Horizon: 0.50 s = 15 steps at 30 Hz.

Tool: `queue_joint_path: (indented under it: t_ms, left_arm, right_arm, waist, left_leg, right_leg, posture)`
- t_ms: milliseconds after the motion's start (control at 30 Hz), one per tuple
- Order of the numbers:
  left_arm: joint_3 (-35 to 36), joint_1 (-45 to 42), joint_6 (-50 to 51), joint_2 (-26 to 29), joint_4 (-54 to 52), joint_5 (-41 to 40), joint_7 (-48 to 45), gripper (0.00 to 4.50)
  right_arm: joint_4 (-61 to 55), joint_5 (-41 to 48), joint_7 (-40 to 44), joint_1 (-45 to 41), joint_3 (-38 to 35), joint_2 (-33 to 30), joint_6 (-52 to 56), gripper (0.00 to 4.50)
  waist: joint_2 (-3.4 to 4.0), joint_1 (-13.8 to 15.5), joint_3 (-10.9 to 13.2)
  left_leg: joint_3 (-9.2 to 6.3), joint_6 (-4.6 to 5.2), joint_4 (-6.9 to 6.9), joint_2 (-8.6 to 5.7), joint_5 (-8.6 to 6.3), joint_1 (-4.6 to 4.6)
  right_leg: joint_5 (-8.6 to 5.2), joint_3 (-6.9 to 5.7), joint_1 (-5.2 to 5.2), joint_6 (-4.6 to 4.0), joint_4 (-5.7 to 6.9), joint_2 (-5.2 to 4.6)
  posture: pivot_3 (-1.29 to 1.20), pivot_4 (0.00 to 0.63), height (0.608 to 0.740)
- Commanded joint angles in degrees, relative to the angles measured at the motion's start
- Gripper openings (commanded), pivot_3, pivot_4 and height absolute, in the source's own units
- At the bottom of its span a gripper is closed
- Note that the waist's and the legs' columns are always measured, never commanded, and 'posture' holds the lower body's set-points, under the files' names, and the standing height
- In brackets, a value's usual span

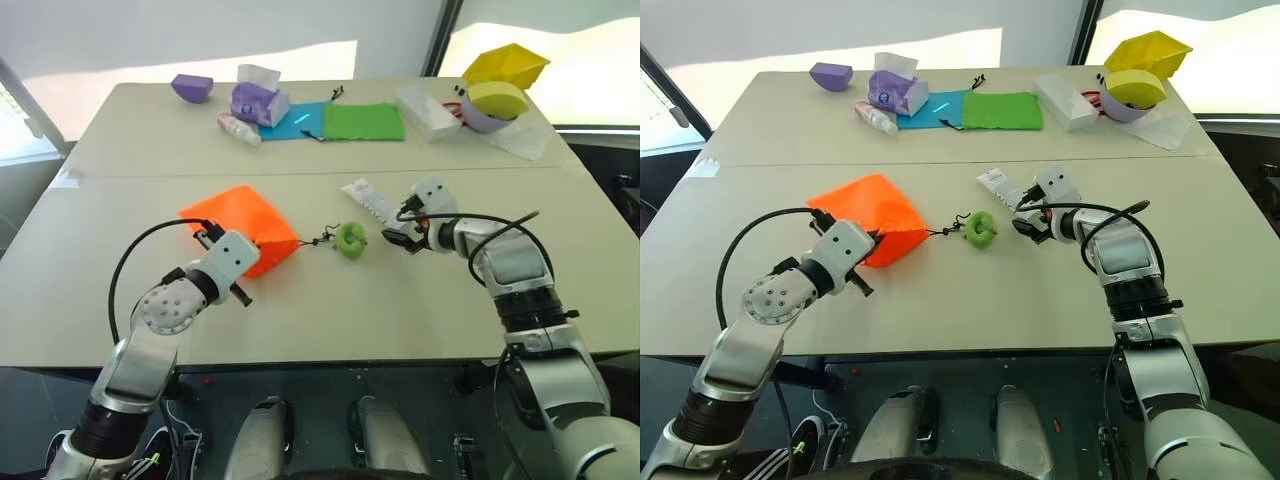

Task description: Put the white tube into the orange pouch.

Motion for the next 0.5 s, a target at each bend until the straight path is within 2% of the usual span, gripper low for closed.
queue_joint_path:
  t_ms: [33,200,300,433,500]
  left_arm:
    - [0.56,0.56,-0.52,-0.41,-2.25,0.66,0.95,0.03]
    - [0.40,0.36,-0.66,-0.65,-2.09,0.97,1.08,0.03]
    - [0.31,0.23,-0.73,-0.72,-1.98,0.99,1.06,0.00]
    - [0.20,0.08,-0.83,-0.83,-1.79,1.05,0.86,0.00]
    - [0.24,0.11,-0.88,-0.86,-1.83,1.05,0.81,0.00]
  right_arm:
    - [-0.21,0.91,-0.07,-2.39,-1.53,-0.29,0.84,4.50]
    - [0.39,2.76,-0.16,-2.99,-3.07,0.57,2.86,4.50]
    - [-0.10,3.53,-0.33,-2.70,-3.47,0.70,3.24,3.67]
    - [-1.55,3.66,-0.20,-1.35,-2.86,-0.04,3.56,1.81]
    - [-2.96,4.29,-0.36,-0.65,-3.46,-0.17,4.11,1.81]
  waist:
    - [0.00,-0.02,0.00]
    - [0.00,0.06,0.00]
    - [0.00,0.08,0.00]
    - [0.00,0.09,0.00]
    - [0.00,0.12,0.00]
  left_leg:
    - [0.00,0.00,0.00,0.00,0.00,0.00]
    - [0.00,0.01,0.00,0.00,0.00,0.00]
    - [0.00,0.01,0.00,0.00,0.01,0.00]
    - [0.00,0.01,0.00,0.00,0.01,0.00]
    - [0.00,0.01,0.00,0.00,0.01,0.00]
  right_leg:
    - [0.00,0.00,0.00,0.00,0.01,0.00]
    - [0.00,-0.01,0.00,0.01,0.02,0.02]
    - [0.00,-0.01,0.00,0.01,0.01,0.02]
    - [0.00,-0.01,0.00,0.01,0.01,0.02]
    - [0.00,-0.02,0.00,0.01,0.01,0.02]
  posture:
    - [0.00,0.150,0.740]
    - [0.00,0.150,0.740]
    - [0.00,0.150,0.740]
    - [0.00,0.150,0.740]
    - [0.00,0.150,0.740]
